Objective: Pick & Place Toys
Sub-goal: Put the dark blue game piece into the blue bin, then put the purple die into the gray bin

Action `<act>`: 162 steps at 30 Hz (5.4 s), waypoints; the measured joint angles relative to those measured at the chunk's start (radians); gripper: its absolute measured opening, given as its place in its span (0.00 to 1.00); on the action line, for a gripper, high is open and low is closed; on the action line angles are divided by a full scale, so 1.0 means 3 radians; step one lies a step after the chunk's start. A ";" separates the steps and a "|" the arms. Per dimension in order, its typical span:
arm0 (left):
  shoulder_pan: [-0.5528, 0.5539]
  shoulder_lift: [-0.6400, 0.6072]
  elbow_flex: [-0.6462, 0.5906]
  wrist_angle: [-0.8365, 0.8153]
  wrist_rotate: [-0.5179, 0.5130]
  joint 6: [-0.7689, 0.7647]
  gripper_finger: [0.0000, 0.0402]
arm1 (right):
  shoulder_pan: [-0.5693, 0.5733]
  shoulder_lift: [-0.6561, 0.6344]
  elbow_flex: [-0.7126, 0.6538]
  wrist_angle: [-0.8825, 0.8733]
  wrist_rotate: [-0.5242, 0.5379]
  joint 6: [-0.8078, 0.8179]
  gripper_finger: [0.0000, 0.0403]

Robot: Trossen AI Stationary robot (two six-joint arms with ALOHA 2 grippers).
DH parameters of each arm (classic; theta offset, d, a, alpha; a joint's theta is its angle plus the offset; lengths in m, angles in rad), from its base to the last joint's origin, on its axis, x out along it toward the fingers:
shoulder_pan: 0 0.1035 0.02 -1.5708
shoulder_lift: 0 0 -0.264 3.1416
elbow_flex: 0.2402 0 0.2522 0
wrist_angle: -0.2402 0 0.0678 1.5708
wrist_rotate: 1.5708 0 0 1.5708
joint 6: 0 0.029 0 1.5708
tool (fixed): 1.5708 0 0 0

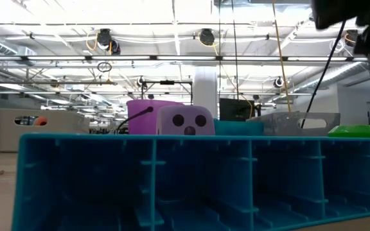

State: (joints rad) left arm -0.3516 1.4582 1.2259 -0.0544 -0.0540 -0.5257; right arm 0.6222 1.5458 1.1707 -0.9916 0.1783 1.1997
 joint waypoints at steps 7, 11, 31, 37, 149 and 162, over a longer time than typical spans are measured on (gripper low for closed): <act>-0.0001 0.0000 0.0000 -0.0005 0.0003 0.0000 0.46 | -0.0116 -0.0003 -0.0199 0.0325 -0.0040 -0.0037 0.53; -0.0001 0.0000 0.0000 -0.0008 0.0003 -0.0003 0.46 | -0.0157 -0.0002 -0.0365 0.0599 -0.0186 -0.0049 0.61; 0.0135 0.0000 0.0000 -0.0106 0.0123 -0.0013 0.46 | -0.0183 -0.0003 -0.1044 0.1326 -0.0220 -0.0025 0.62; 0.0170 0.0000 0.0000 -0.0106 0.0125 -0.0004 0.46 | -0.0180 -0.0002 -0.1090 0.1333 0.0010 -0.0027 0.50; -0.0042 -0.0087 0.0169 -0.1132 -0.0804 0.0077 0.46 | -0.1133 -0.0900 -0.0163 0.1992 0.0722 -0.2189 0.60; 0.0343 0.0970 0.1469 -0.2490 -0.0470 0.0428 0.46 | -0.1067 -0.1175 -0.0163 0.1337 0.0799 -0.2213 0.60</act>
State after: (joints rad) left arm -0.2486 1.7493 1.6665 -0.8012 -0.1950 -0.3972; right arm 0.3022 1.1934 1.1217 -0.5905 0.4179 0.5360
